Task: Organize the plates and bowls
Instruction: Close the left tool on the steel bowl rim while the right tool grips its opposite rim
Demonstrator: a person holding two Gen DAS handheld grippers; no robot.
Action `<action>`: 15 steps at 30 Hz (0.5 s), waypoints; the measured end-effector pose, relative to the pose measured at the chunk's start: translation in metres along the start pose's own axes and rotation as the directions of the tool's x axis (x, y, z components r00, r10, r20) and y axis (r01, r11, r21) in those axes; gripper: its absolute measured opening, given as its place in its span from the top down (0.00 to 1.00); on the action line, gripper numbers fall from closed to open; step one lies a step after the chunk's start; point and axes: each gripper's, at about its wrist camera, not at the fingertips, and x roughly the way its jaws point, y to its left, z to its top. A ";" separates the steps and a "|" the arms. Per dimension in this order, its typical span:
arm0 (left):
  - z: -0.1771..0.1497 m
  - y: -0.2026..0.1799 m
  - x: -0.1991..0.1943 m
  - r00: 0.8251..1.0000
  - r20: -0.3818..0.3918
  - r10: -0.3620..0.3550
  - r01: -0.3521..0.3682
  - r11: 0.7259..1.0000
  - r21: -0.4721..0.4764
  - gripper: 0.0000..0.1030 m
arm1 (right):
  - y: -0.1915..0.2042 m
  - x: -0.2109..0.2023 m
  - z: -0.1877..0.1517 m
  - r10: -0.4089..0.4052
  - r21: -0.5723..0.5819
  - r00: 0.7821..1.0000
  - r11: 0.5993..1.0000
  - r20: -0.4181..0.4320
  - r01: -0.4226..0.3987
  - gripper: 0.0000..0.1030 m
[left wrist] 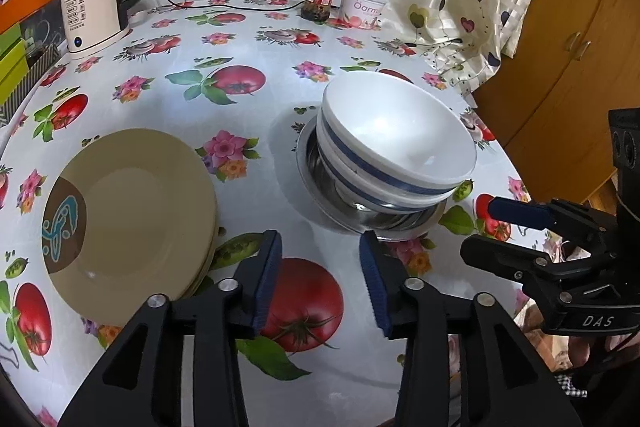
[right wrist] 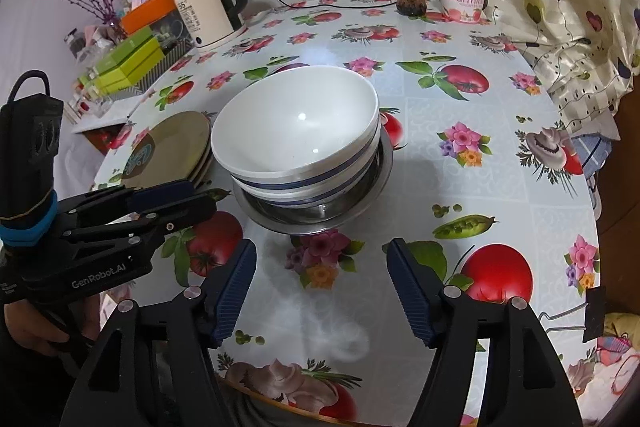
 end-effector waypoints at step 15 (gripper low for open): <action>-0.012 -0.004 0.002 0.998 0.000 0.064 -0.064 0.997 0.053 0.57 | 0.005 0.008 -0.013 -0.058 -0.058 0.998 0.997 0.008 0.058 0.33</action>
